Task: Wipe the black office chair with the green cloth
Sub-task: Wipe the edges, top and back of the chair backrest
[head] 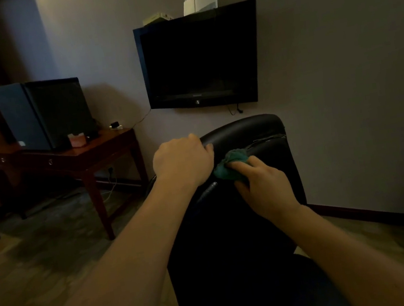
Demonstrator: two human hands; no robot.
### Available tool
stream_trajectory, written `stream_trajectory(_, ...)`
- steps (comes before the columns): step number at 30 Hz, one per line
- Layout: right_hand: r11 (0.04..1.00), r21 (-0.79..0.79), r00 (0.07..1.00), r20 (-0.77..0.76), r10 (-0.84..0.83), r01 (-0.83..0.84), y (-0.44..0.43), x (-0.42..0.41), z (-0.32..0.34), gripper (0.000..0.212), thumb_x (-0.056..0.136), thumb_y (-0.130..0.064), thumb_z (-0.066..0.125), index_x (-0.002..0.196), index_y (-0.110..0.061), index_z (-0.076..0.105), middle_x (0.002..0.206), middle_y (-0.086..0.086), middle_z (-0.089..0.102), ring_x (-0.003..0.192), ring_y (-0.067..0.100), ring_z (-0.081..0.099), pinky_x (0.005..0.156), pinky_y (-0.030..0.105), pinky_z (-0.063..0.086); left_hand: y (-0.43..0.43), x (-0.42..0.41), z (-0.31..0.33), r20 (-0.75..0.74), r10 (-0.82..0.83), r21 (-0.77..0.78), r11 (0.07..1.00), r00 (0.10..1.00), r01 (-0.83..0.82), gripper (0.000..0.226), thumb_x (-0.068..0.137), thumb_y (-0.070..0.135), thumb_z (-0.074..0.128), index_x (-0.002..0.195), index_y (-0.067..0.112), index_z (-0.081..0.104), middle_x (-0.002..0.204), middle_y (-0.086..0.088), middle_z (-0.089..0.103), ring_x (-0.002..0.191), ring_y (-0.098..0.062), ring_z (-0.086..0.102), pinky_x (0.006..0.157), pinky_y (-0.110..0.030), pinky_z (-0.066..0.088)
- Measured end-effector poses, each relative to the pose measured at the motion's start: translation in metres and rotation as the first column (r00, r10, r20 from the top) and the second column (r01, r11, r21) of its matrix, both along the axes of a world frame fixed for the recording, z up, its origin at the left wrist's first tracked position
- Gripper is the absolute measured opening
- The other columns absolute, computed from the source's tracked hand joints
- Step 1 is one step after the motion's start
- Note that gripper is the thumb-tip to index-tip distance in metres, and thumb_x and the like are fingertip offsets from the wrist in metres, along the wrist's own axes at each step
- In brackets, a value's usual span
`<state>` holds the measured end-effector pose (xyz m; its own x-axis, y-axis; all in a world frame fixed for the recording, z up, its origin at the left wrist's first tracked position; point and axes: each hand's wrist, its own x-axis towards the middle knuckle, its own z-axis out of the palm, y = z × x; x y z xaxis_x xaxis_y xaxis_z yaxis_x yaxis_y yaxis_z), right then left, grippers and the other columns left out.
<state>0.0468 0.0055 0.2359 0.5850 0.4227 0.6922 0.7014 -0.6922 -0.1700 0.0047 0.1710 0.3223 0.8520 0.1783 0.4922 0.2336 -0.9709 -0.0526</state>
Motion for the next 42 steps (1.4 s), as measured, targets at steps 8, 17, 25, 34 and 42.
stream_trajectory(8,0.997,0.008,0.996,0.046,0.079,-0.08,-0.002,-0.004,-0.005,0.04,0.085,-0.026,0.064,0.125,-0.019,0.063,0.115,0.004,0.063,0.087,0.024,0.067,0.069,0.033,0.058,0.001,0.004,-0.002,-0.005,-0.016,0.007,1.0,1.0,0.016,0.044,0.102,0.054,0.031,0.102,0.015,0.05,0.069,-0.001,0.044,0.058,-0.021,0.043,0.055,-0.034,0.034)
stream_trajectory(17,0.991,0.06,0.982,-0.155,-0.107,0.118,-0.013,0.034,0.0,0.044,0.096,-0.03,0.053,0.14,-0.029,0.048,0.123,0.005,0.054,0.095,0.027,0.061,0.076,0.036,0.052,0.005,0.011,-0.001,-0.015,-0.045,0.04,0.998,0.999,0.046,0.047,0.102,0.055,0.03,0.104,0.014,0.052,0.07,-0.001,0.046,0.056,-0.018,0.042,0.051,-0.032,0.03)
stream_trajectory(25,0.998,-0.052,0.999,0.034,0.041,-0.039,-0.001,0.011,-0.007,0.042,0.088,-0.032,0.058,0.129,-0.024,0.059,0.118,0.003,0.061,0.088,0.023,0.066,0.067,0.037,0.058,0.004,0.027,-0.002,-0.019,-0.066,0.051,0.996,0.998,0.067,0.047,0.102,0.055,0.029,0.107,0.015,0.052,0.075,-0.002,0.048,0.067,-0.023,0.048,0.057,-0.034,0.035)
stream_trajectory(34,0.982,0.012,0.974,-0.127,-0.188,0.191,-0.019,0.041,0.007,0.043,0.098,-0.032,0.048,0.14,-0.029,0.047,0.128,0.006,0.053,0.097,0.027,0.062,0.077,0.037,0.053,0.007,0.038,-0.001,-0.027,-0.102,0.075,0.992,0.994,0.104,0.048,0.101,0.058,0.027,0.105,0.016,0.051,0.072,0.001,0.047,0.059,-0.017,0.044,0.056,-0.033,0.034)
stream_trajectory(42,0.991,-0.002,0.991,0.009,-0.133,0.133,-0.007,0.038,-0.001,0.04,0.092,-0.032,0.056,0.132,-0.027,0.056,0.119,0.005,0.059,0.088,0.024,0.065,0.067,0.033,0.053,0.008,0.052,-0.002,-0.034,-0.128,0.082,0.988,0.991,0.13,0.049,0.101,0.059,0.027,0.107,0.017,0.053,0.077,0.001,0.052,0.068,-0.021,0.053,0.06,-0.035,0.041)
